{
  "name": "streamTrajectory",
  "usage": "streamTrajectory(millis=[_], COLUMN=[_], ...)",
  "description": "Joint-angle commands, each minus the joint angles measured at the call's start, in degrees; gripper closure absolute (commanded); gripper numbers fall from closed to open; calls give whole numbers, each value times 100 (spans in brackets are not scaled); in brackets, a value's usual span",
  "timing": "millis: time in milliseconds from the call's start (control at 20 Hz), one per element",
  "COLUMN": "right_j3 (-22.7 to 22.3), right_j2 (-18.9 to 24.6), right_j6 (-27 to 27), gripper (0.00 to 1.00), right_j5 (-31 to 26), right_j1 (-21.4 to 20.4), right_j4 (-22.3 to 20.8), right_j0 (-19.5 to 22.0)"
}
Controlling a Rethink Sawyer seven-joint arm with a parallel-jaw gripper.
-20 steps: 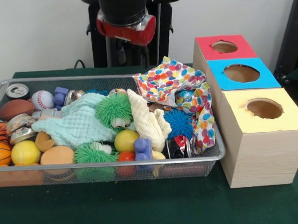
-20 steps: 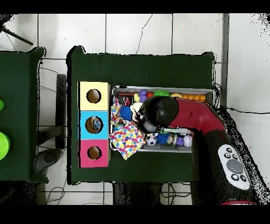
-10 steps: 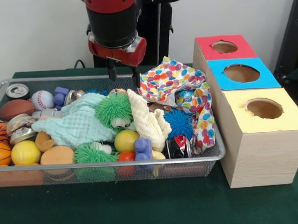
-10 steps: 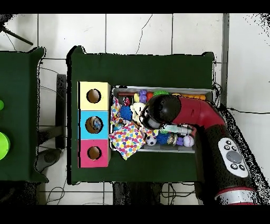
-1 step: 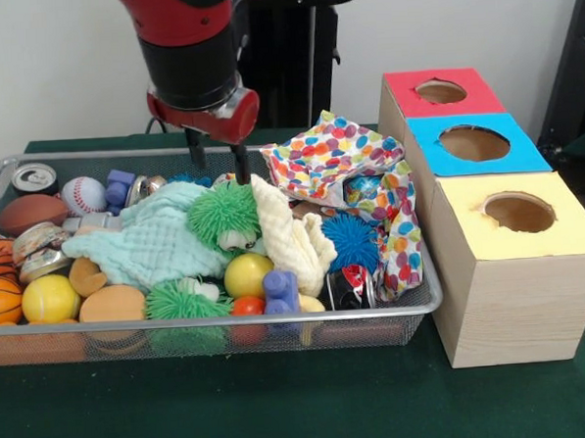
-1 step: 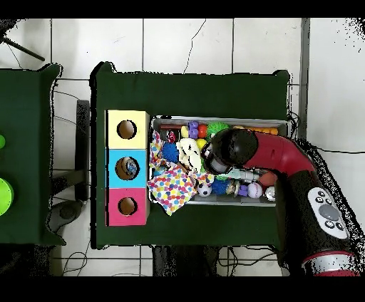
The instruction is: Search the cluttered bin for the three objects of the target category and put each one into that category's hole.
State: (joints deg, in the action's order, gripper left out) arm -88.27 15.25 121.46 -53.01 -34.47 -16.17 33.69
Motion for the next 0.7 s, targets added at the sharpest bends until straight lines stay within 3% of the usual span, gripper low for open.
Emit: streamTrajectory(millis=[50,350,700], right_j3=[424,381,178], right_j2=[471,582,661], right_j6=[-1346,-1413,-1074], gripper=[0,0,0], right_j5=[255,446,1220], right_j1=[445,528,957], right_j4=[-411,-532,-680], right_j0=[421,647,799])
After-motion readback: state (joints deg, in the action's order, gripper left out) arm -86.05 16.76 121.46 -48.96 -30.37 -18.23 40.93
